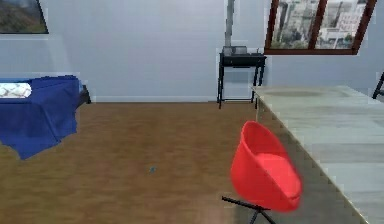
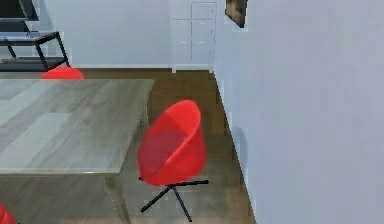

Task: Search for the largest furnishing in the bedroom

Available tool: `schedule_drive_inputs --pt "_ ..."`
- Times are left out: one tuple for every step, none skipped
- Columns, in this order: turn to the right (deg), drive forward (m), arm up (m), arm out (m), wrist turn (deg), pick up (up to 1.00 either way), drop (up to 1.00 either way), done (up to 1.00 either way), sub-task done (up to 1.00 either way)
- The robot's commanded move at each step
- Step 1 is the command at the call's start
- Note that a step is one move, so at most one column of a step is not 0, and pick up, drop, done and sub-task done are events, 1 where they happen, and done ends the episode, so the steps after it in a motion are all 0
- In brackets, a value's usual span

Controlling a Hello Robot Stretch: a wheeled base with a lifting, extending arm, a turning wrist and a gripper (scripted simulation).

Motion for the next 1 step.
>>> schedule_drive_inputs --pt "0.0 0.05 0.00 0.00 0.0 0.00 0.00 0.00 0.00"
